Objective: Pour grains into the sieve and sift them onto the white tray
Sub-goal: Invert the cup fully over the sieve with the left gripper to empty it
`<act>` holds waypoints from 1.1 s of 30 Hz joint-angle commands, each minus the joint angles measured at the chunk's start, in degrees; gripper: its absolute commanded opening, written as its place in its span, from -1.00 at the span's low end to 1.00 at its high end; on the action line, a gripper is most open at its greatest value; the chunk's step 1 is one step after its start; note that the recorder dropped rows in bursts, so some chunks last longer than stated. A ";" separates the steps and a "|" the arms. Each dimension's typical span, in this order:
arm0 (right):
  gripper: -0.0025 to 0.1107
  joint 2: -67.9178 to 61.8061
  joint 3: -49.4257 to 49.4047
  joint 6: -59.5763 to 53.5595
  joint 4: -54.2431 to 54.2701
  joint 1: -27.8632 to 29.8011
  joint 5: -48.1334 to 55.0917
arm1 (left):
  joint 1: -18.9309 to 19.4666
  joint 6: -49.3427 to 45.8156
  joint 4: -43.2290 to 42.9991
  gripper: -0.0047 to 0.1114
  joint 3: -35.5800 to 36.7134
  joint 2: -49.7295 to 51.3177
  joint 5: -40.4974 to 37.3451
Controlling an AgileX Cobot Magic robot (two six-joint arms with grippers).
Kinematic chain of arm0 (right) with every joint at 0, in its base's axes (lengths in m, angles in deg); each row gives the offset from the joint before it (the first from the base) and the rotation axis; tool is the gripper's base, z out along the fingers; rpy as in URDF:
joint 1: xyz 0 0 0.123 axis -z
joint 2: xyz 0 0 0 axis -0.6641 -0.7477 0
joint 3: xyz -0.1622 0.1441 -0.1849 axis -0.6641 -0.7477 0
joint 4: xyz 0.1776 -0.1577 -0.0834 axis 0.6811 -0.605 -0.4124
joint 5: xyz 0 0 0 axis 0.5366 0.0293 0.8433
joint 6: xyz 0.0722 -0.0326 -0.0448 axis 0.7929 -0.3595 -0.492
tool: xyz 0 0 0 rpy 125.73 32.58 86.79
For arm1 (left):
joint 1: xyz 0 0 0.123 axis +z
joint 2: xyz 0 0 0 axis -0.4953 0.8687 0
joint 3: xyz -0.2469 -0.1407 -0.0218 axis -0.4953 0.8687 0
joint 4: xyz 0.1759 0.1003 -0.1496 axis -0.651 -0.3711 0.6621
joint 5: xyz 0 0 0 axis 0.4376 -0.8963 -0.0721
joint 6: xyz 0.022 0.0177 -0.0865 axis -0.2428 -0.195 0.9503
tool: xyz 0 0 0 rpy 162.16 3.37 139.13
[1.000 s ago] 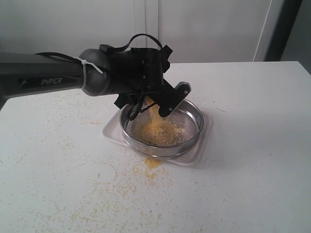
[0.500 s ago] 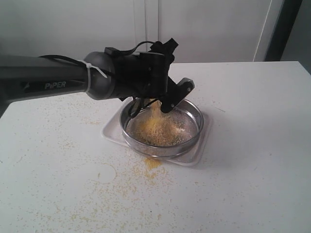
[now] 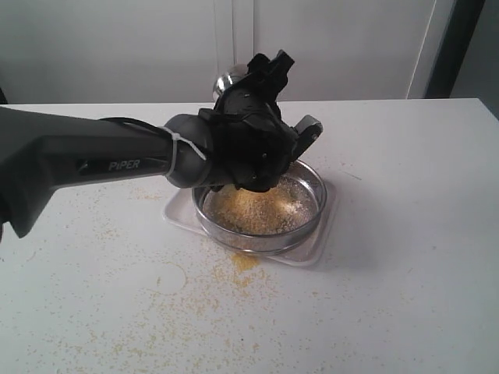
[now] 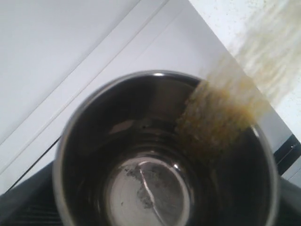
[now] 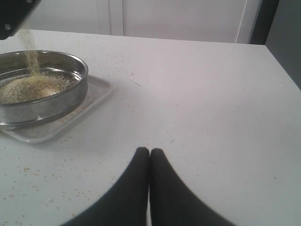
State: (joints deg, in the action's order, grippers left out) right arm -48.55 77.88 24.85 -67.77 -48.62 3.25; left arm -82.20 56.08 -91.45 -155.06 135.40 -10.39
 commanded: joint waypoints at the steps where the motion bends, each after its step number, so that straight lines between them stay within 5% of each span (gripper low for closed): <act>1: -0.96 0.32 -0.31 0.25 0.00 -0.30 -0.22 | -0.77 2.36 -2.97 -0.92 -0.29 -0.50 -2.45; 19: -0.96 0.32 -0.31 0.25 0.00 -0.30 -0.22 | -2.84 3.62 -2.97 -0.92 -0.29 -0.50 -7.20; 28: -0.96 0.32 -0.31 0.25 0.00 -0.30 -0.22 | -2.57 2.20 -1.76 -0.92 -0.29 -0.50 -2.96; 33: -0.96 0.32 -0.31 0.25 0.00 -0.30 -0.22 | -3.20 7.66 -2.97 -0.92 -0.29 -0.88 -10.22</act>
State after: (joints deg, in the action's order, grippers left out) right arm -48.55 77.88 24.85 -67.77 -48.62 3.25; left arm -84.84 58.51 -92.48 -155.06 135.84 -18.39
